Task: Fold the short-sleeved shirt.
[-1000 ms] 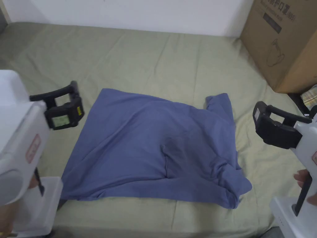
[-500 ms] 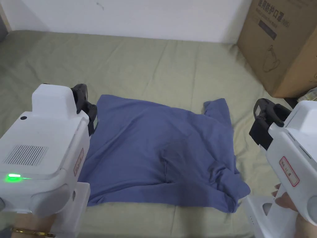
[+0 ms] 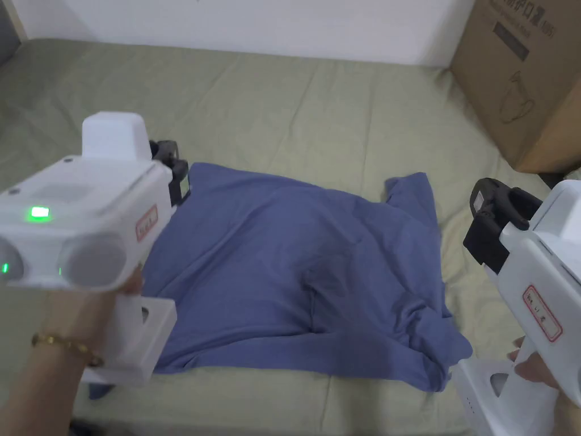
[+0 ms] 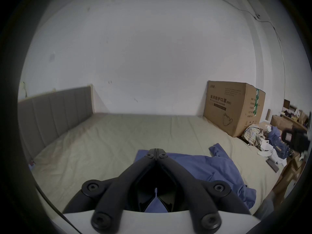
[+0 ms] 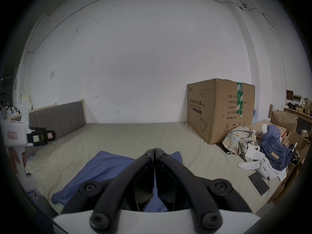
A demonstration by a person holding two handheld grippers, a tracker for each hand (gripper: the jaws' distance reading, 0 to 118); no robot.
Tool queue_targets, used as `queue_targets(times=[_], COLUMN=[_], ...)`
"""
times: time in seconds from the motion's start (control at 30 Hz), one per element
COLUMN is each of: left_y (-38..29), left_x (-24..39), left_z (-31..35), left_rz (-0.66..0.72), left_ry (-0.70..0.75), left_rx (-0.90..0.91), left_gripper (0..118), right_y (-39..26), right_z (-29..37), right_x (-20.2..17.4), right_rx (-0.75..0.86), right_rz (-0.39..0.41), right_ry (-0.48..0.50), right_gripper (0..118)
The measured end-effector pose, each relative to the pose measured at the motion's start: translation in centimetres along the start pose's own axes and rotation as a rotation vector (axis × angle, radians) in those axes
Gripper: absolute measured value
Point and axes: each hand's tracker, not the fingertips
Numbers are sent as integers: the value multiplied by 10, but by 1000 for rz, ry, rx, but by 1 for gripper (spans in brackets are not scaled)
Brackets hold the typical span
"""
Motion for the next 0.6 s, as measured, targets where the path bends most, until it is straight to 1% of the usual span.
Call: queue_targets(times=[0.03, 0.07, 0.1, 0.13, 0.2, 0.23, 0.3, 0.33, 0.43, 0.6], left_y=[7, 13, 19, 25, 34, 38, 44, 47, 51, 32], left_x=[-3, -9, -15, -20, -25, -28, -32, -35, -43, -49], left_z=[-16, -35, -55, -73, -111, -128, -162, -179, -234, -329], left_rz=[20, 53, 66, 81, 71, 67, 58, 49, 43, -48], left_ry=[-14, -33, -20, -18, 8, 8, 13, 27, 32, 115], left_rx=[-32, -69, -108, -144, -233, -261, -310, -341, -424, -637], left_gripper=[1, 7, 17, 34, 81, 93, 113, 118, 118, 118], right_y=[0, 0, 1, 2, 3, 3, 2, 1, -2, -13], right_z=[-3, -7, -10, -11, -19, -24, -32, -37, -53, -83], right_x=[1, 2, 2, -2, 0, 2, 4, 5, 7, 15], right_rx=[-5, -10, -17, -24, -35, -42, -56, -66, -93, -157], right_rz=[4, 6, 8, 9, 7, 4, -7, -15, -28, -41], right_ry=[1, 1, 2, 4, 3, 1, -4, -5, -16, -37], right_gripper=[0, 0, 0, 0, 0, 0, 0, 0, 0, 0])
